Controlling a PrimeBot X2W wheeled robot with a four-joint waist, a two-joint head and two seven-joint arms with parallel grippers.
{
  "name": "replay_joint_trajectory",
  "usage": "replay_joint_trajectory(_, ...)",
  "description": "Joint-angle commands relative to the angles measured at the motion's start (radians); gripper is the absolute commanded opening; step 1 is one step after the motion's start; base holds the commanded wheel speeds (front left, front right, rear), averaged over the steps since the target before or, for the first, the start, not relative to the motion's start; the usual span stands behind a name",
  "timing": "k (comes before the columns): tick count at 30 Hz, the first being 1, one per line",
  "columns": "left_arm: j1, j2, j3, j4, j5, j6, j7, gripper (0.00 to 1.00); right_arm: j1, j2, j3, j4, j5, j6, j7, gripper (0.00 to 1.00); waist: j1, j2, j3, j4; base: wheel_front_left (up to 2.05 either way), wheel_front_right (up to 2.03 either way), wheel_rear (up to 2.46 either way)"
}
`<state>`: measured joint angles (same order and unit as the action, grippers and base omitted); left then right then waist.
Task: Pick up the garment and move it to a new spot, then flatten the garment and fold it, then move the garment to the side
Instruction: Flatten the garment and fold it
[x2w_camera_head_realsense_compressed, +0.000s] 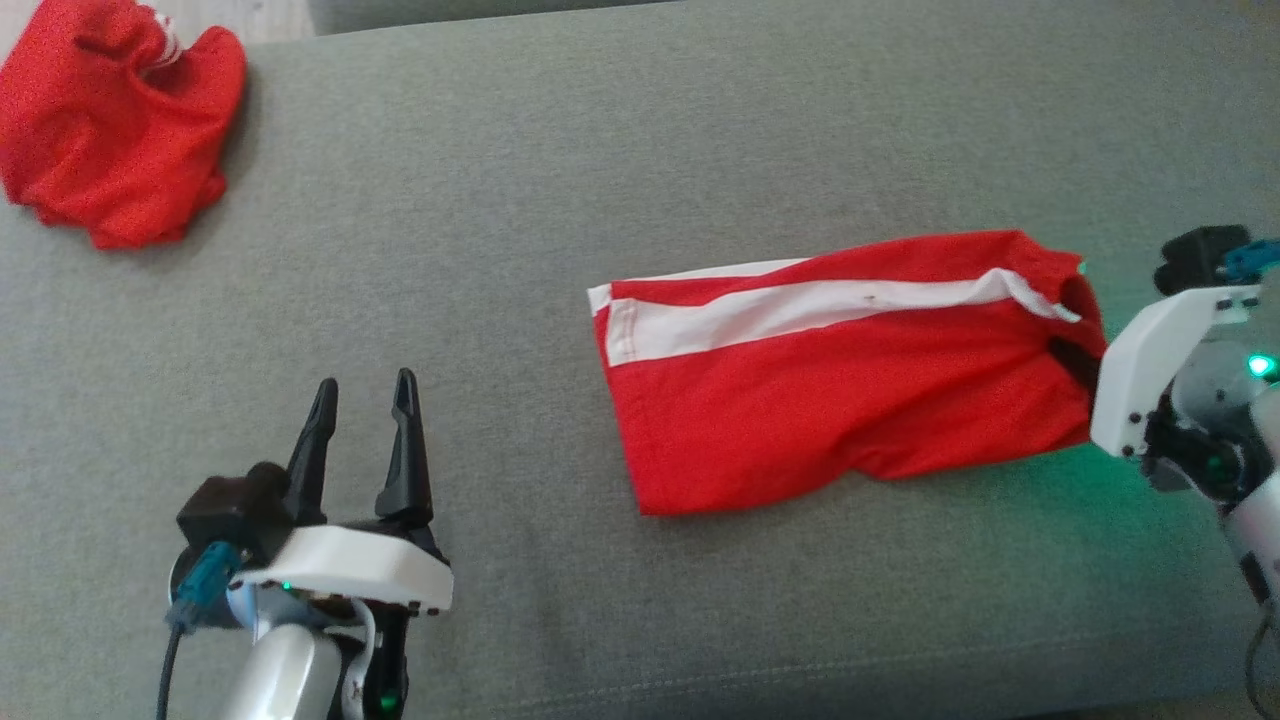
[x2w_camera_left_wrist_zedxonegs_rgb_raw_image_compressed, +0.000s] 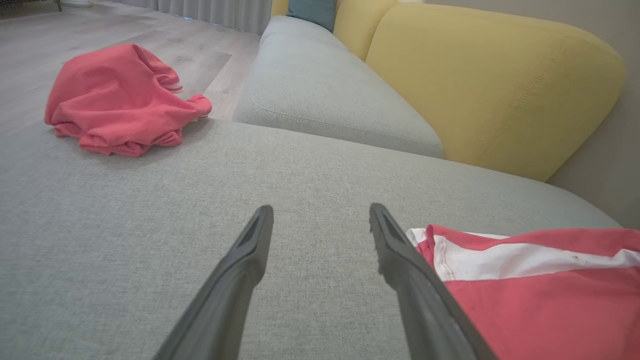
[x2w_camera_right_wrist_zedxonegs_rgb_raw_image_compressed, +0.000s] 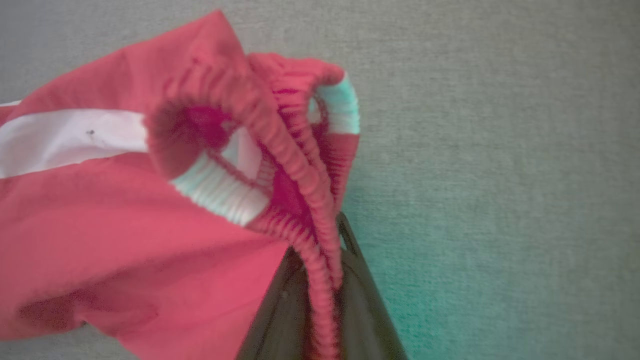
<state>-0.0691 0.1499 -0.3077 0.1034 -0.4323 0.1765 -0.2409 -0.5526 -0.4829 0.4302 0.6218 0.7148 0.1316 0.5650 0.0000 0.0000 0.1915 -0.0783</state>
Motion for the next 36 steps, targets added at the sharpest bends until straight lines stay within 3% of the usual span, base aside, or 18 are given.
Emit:
replay_joint_trajectory(1,-0.039,0.015,0.035,-0.034,0.008,0.005,-0.011,1.0,-0.029,-0.027,-0.008,-0.043,0.018,-0.001,0.008,0.0,0.0,0.0,0.003,-0.016,0.0,0.0,0.0)
replay_joint_trajectory(6,-0.037,0.021,0.035,-0.038,0.007,0.008,-0.008,1.0,-0.01,-0.004,-0.007,-0.108,0.071,-0.001,0.034,0.0,0.0,0.0,0.0,-0.04,0.0,0.0,0.0)
replay_joint_trajectory(12,-0.039,0.025,0.024,-0.034,0.005,0.006,-0.002,1.0,0.032,0.097,0.062,-0.249,0.146,-0.001,0.046,0.0,0.0,0.0,-0.025,-0.033,0.0,0.0,0.0)
replay_joint_trajectory(17,-0.034,0.024,0.023,-0.036,0.0,0.008,-0.003,1.0,0.048,0.166,0.098,-0.299,0.182,-0.001,0.026,0.0,0.0,0.0,-0.036,-0.003,0.0,0.0,0.0)
replay_joint_trajectory(28,-0.029,0.009,0.013,-0.024,-0.011,0.006,-0.007,1.0,0.024,0.318,0.126,-0.178,0.166,-0.001,-0.059,0.0,0.0,0.0,-0.039,0.077,0.0,0.0,0.0)
replay_joint_trajectory(33,-0.028,0.003,0.013,-0.011,-0.016,0.002,-0.01,1.0,0.003,0.353,0.131,-0.099,0.144,-0.001,-0.094,0.0,0.0,0.0,-0.041,0.107,0.0,0.0,0.0)
replay_joint_trajectory(35,-0.028,0.001,0.013,-0.006,-0.016,0.0,-0.012,1.0,-0.004,0.367,0.127,-0.077,0.145,-0.001,-0.113,0.55,0.0,0.0,-0.043,0.114,0.0,0.0,0.0)
replay_joint_trajectory(36,-0.027,0.001,0.013,-0.005,-0.016,-0.001,-0.012,1.0,-0.008,0.372,0.128,-0.074,0.147,-0.001,-0.123,1.0,0.0,0.0,-0.044,0.116,0.0,0.0,0.0)
